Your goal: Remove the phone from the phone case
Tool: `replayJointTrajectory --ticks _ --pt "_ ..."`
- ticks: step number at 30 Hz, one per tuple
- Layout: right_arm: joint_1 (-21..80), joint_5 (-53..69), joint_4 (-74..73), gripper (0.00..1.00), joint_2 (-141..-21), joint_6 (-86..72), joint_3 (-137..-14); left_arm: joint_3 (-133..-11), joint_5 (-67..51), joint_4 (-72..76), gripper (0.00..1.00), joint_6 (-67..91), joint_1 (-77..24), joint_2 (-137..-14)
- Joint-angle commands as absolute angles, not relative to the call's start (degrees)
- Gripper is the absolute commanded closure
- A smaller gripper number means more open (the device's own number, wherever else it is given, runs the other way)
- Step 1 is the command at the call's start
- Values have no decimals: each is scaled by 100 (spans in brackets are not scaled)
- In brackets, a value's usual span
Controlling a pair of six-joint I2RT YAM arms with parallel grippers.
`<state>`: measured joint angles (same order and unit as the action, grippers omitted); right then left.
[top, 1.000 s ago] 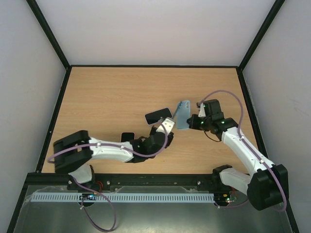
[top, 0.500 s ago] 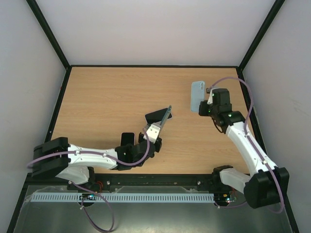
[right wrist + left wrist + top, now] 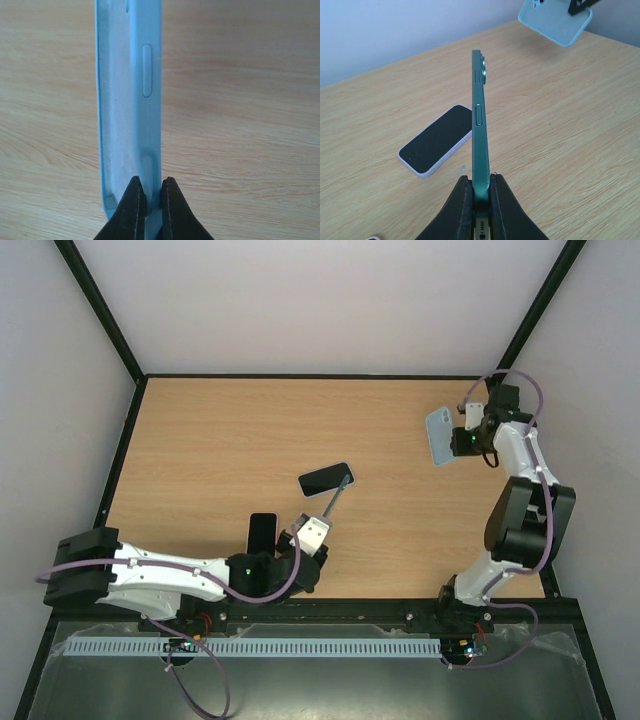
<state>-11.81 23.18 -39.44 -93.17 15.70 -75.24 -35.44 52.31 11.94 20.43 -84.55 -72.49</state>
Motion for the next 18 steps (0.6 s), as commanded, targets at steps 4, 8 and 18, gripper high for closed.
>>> replayJointTrajectory --ticks 4,8,18 --pt "-1428 2793 -5137 98 -10392 2194 -8091 -3856 6195 506 98 2370 -8956 -7100" --pt "-1459 2833 -5096 98 -10780 2063 -8210 -4110 6348 -190 98 2867 -9193 -7236" --pt "-1608 2594 -4685 76 -11108 1819 -8007 -4292 6386 -693 97 3420 -9390 -7665"
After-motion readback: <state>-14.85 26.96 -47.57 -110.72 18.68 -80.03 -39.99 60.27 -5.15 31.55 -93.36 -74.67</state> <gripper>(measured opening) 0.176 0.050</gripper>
